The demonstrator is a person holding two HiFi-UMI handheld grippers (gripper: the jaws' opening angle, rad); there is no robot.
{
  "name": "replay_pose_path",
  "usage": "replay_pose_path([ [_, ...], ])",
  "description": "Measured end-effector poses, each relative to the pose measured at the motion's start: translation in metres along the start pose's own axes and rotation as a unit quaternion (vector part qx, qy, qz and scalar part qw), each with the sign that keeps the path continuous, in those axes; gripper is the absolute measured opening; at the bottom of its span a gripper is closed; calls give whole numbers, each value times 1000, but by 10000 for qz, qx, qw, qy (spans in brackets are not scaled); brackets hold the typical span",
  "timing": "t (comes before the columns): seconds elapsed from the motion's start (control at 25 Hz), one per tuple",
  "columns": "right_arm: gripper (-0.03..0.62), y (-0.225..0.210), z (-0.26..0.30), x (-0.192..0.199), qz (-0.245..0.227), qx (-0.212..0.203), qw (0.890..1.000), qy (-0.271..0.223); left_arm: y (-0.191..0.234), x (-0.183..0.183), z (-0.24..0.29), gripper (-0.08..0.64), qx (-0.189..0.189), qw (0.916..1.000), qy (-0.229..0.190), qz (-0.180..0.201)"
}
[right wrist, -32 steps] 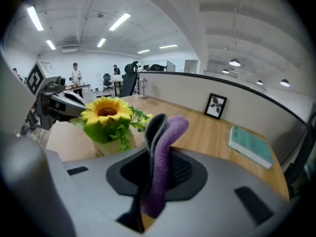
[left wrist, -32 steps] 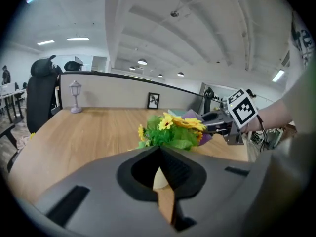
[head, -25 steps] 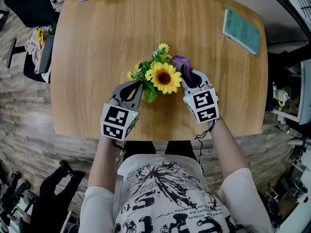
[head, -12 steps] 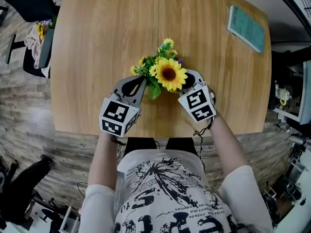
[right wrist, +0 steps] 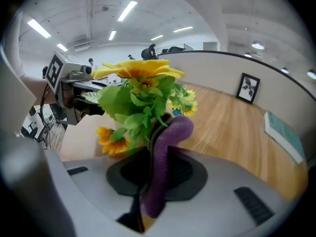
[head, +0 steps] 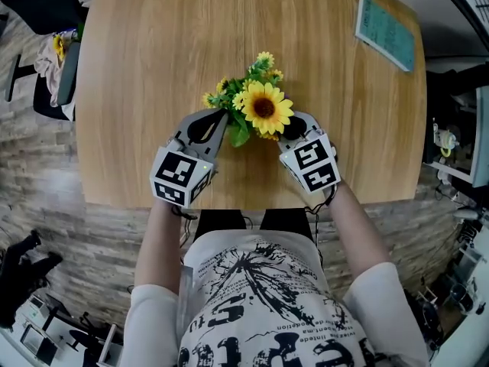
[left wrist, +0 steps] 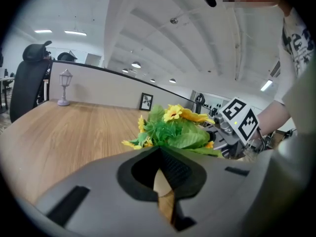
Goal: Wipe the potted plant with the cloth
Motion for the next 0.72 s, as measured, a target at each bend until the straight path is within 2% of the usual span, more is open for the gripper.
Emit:
replay_pose_path([
  [0.44,77,41,-7,13,522,68,9984,226,0,2,2,3,283,9993,-16,259],
  [0.56,77,54,-6,9,774,-37,9968,180,-1,2,1,3,409,9979,-87,494],
  [0.72,78,69,-5,4,1094,-157,9938,82,-2,3,1,3,614,9962,-170,588],
])
Point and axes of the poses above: the fingertips, and each gripper's own axes: z forward along the fingers, y to its left, x out of its underside, the point moved 1 cm from there along -z, backward along the fingers, and after that the axes turned 10 degrees about -z, right-handed, at the moved point
